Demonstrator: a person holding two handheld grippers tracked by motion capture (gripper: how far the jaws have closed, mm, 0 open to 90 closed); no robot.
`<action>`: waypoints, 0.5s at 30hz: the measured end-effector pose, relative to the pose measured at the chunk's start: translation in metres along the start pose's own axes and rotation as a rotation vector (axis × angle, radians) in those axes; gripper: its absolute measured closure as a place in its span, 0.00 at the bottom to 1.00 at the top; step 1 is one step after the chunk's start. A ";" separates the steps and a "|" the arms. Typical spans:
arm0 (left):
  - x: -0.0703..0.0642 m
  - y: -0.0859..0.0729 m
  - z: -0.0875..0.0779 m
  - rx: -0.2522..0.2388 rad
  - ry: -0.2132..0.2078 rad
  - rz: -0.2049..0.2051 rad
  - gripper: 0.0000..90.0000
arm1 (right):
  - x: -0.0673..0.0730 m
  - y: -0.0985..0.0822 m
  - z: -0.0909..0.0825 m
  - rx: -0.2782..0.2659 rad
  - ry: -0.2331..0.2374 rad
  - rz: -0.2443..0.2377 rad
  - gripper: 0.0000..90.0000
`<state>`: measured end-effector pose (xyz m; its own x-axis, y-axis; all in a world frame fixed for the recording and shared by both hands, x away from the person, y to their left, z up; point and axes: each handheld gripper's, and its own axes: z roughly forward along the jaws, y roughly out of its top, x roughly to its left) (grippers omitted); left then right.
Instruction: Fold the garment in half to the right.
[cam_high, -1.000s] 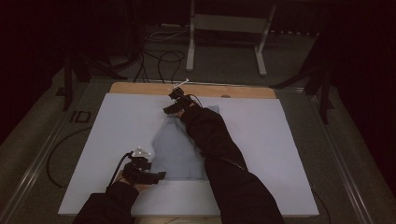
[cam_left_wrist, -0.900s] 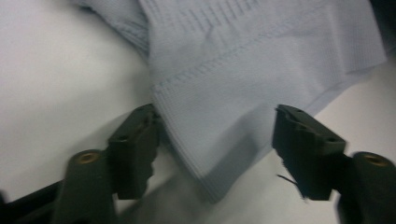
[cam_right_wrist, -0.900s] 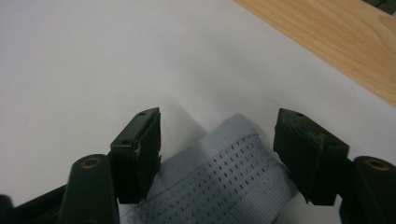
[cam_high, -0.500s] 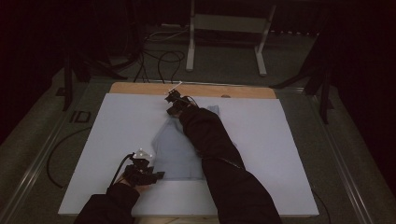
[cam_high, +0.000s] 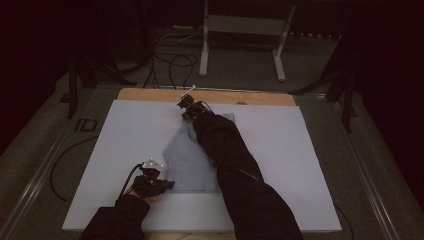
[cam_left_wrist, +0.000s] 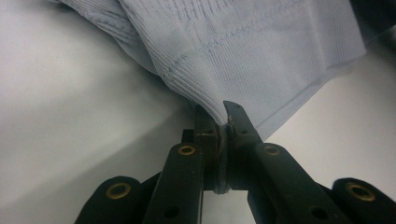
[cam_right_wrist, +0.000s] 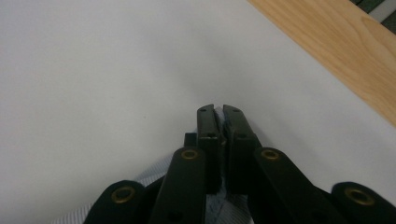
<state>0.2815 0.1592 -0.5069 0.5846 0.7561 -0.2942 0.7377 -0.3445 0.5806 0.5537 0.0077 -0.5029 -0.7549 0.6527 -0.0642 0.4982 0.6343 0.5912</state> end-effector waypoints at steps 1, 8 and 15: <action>-0.001 0.001 -0.001 -0.003 -0.001 0.005 0.96 | -0.001 0.000 -0.002 0.002 -0.009 -0.005 0.97; -0.009 0.010 -0.009 -0.022 -0.005 0.046 0.97 | -0.004 0.007 -0.021 -0.031 -0.001 -0.018 0.97; -0.020 0.019 -0.013 -0.034 -0.022 0.084 0.97 | -0.008 0.009 -0.039 -0.064 -0.005 -0.023 0.97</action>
<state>0.2794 0.1447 -0.4797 0.6514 0.7127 -0.2600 0.6742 -0.3867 0.6292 0.5475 -0.0075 -0.4655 -0.7635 0.6405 -0.0823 0.4523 0.6214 0.6397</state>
